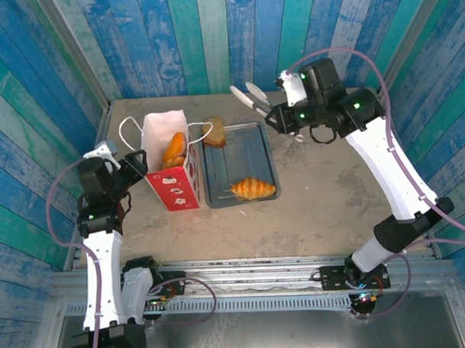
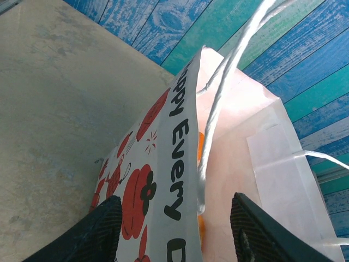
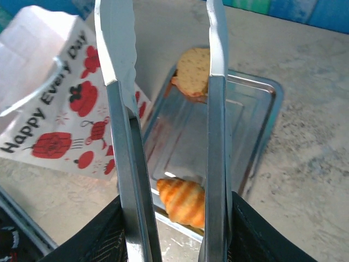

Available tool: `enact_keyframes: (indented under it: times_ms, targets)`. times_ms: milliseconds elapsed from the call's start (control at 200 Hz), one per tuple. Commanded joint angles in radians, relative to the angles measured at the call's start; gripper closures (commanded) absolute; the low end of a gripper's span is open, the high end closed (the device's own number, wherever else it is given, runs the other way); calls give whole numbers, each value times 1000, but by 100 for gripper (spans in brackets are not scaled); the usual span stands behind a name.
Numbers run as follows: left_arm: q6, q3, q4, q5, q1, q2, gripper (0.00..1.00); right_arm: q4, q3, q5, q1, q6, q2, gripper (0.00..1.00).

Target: Place the fake bread into the paper bag

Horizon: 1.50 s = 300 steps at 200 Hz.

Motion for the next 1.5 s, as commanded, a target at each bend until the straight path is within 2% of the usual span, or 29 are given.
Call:
enact_keyframes:
  times_ms: [0, 230, 411, 551, 791, 1072, 1267, 1287, 1498]
  targets:
    - [9, 9, 22, 17, 4, -18, 42, 68, -84, -36, -35, 15, -50, 55]
    - [7, 14, 35, 12, 4, -27, 31, 126, -278, -45, -66, -10, -63, 56]
    - [15, 21, 36, 7, 4, -40, 19, 118, -332, -47, -64, -71, -7, 56]
    - [35, 19, 34, -3, 4, -56, 10, 61, -350, -22, -54, -169, 24, 56]
    - [56, -4, 48, -10, 5, -75, 0, 59, -446, 16, -8, -356, -30, 55]
    - [74, -19, 68, -12, 5, -83, 3, 89, -605, 158, 83, -603, -102, 55]
    - [90, -26, 68, -14, 5, -82, 4, 95, -636, 188, 83, -655, -116, 54]
    - [91, -29, 68, -16, 5, -83, 4, 97, -639, 188, 112, -661, -117, 54]
    - [96, -37, 66, -16, 5, -82, 4, 98, -639, 186, 143, -677, -87, 54]
